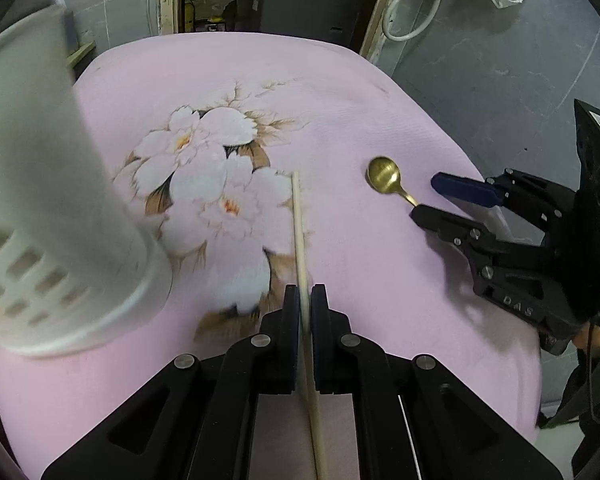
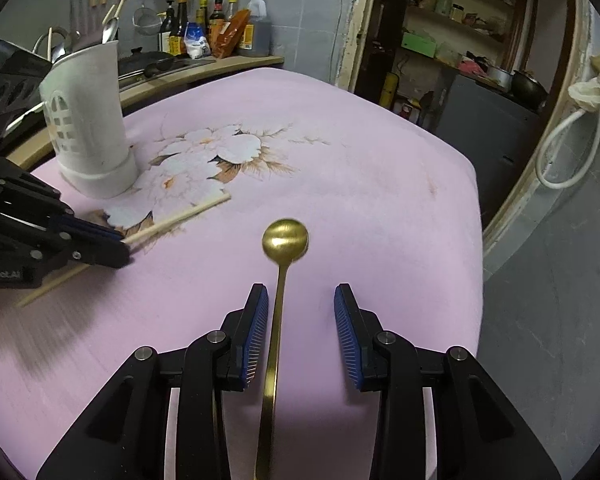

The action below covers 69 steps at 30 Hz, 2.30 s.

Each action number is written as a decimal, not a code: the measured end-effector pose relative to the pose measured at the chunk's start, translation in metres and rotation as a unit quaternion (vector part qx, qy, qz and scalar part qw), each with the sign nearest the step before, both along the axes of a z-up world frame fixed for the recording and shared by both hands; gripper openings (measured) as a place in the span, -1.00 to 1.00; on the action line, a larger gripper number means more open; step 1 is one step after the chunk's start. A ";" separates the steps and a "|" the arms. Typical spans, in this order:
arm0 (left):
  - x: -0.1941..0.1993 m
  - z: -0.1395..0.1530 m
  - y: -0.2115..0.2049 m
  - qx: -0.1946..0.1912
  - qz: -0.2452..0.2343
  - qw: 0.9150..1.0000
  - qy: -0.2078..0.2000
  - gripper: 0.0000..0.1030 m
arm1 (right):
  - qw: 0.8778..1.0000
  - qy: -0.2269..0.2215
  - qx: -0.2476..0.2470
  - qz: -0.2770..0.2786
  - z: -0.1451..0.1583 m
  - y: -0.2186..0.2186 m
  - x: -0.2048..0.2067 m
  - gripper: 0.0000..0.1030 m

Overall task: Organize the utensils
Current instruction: 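Lift the chopstick with left tool while right tool lifts the gold spoon, then carry the chopstick in left tool and the gold spoon in right tool over the caddy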

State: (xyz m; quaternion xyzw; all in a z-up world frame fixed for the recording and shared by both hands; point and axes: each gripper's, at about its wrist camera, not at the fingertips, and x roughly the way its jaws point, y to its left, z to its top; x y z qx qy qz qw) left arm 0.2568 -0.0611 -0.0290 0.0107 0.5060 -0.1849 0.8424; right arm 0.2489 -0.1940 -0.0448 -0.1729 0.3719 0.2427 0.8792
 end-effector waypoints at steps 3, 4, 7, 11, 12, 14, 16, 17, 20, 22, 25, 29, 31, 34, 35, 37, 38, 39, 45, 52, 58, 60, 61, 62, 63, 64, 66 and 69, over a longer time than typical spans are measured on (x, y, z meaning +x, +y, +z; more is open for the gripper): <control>0.004 -0.002 0.000 -0.002 0.005 1.000 0.003 -0.92 | 1.000 0.003 0.004 0.002 -0.001 0.001 0.002 -0.35; 0.006 -0.003 -0.001 -0.001 0.006 1.000 0.004 -0.92 | 1.000 0.004 0.007 0.003 -0.001 0.000 0.003 -0.35; 0.011 -0.004 -0.004 -0.001 0.006 1.000 0.003 -0.92 | 1.000 0.006 0.008 0.005 -0.001 0.000 0.004 -0.34; 0.022 -0.007 -0.007 -0.008 0.011 1.000 0.005 -0.92 | 1.000 0.005 0.000 0.009 -0.001 0.002 0.006 -0.32; 0.021 -0.007 -0.005 -0.011 0.013 1.000 0.003 -0.93 | 1.000 0.005 -0.003 0.010 -0.001 0.004 0.007 -0.31; 0.017 -0.007 0.000 -0.015 0.018 1.000 0.000 -0.94 | 1.000 0.006 -0.009 0.014 -0.001 0.009 0.009 -0.29; 0.010 -0.007 0.005 -0.020 0.027 0.999 -0.004 -0.95 | 1.000 0.007 -0.015 0.017 -0.001 0.013 0.011 -0.26; 0.006 -0.006 0.007 -0.022 0.029 0.999 -0.006 -0.95 | 1.000 0.007 -0.018 0.018 -0.002 0.016 0.012 -0.26; -0.005 -0.005 0.013 -0.032 0.038 0.999 -0.010 -0.95 | 0.999 0.010 -0.027 0.023 -0.003 0.023 0.015 -0.25; -0.011 -0.004 0.016 -0.039 0.040 0.998 -0.009 -0.95 | 0.999 0.015 -0.037 0.025 -0.004 0.029 0.019 -0.23; -0.015 -0.001 0.021 -0.049 0.043 0.998 -0.006 -0.95 | 0.999 0.023 -0.045 0.017 -0.006 0.034 0.026 -0.19; -0.022 0.002 0.028 -0.064 0.048 0.997 -0.003 -0.95 | 0.999 0.033 -0.042 0.004 -0.007 0.036 0.033 -0.23; -0.026 0.005 0.030 -0.072 0.047 0.996 -0.008 -0.95 | 0.998 0.025 -0.049 0.001 -0.006 0.036 0.032 -0.36; -0.032 0.009 0.033 -0.087 0.041 0.995 -0.016 -0.95 | 0.999 0.016 -0.047 -0.001 -0.004 0.033 0.030 -0.51; -0.035 0.011 0.035 -0.095 0.040 0.994 -0.021 -0.95 | 0.999 0.014 -0.044 -0.002 -0.004 0.032 0.029 -0.51; -0.042 0.015 0.037 -0.110 0.037 0.993 -0.034 -0.95 | 0.999 0.006 -0.036 -0.001 -0.001 0.031 0.026 -0.51; -0.045 0.018 0.039 -0.116 0.036 0.992 -0.042 -0.95 | 1.000 -0.001 -0.028 0.002 0.002 0.030 0.022 -0.51; -0.049 0.022 0.042 -0.123 0.036 0.990 -0.052 -0.95 | 1.000 -0.007 -0.021 0.004 0.003 0.030 0.019 -0.51; -0.076 0.043 0.052 -0.157 0.037 0.978 -0.135 -0.95 | 0.997 -0.074 0.022 0.018 0.021 0.026 -0.016 -0.52; -0.098 0.061 0.061 -0.180 0.050 0.959 -0.212 -0.95 | 0.986 -0.153 0.060 0.021 0.036 0.028 -0.050 -0.52; -0.111 0.071 0.063 -0.175 0.070 0.941 -0.281 -0.95 | 0.971 -0.224 0.082 0.018 0.048 0.029 -0.074 -0.52; -0.115 0.073 0.062 -0.174 0.077 0.933 -0.305 -0.95 | 0.966 -0.241 0.090 0.019 0.051 0.029 -0.081 -0.52; -0.118 0.074 0.064 -0.176 0.080 0.929 -0.316 -0.95 | 0.964 -0.247 0.091 0.018 0.053 0.029 -0.084 -0.52; -0.121 0.075 0.066 -0.177 0.083 0.925 -0.326 -0.95 | 0.963 -0.253 0.093 0.018 0.055 0.030 -0.086 -0.52; -0.124 0.075 0.068 -0.177 0.085 0.922 -0.333 -0.95 | 0.960 -0.260 0.097 0.019 0.057 0.031 -0.088 -0.52; -0.125 0.076 0.069 -0.177 0.089 0.920 -0.339 -0.95 | 0.959 -0.264 0.101 0.019 0.058 0.032 -0.089 -0.52; -0.126 0.076 0.071 -0.176 0.094 0.916 -0.349 -0.95 | 0.956 -0.271 0.109 0.020 0.062 0.034 -0.090 -0.52; -0.130 0.080 0.078 -0.177 0.103 0.911 -0.359 -0.95 | 0.953 -0.279 0.120 0.022 0.070 0.038 -0.091 -0.52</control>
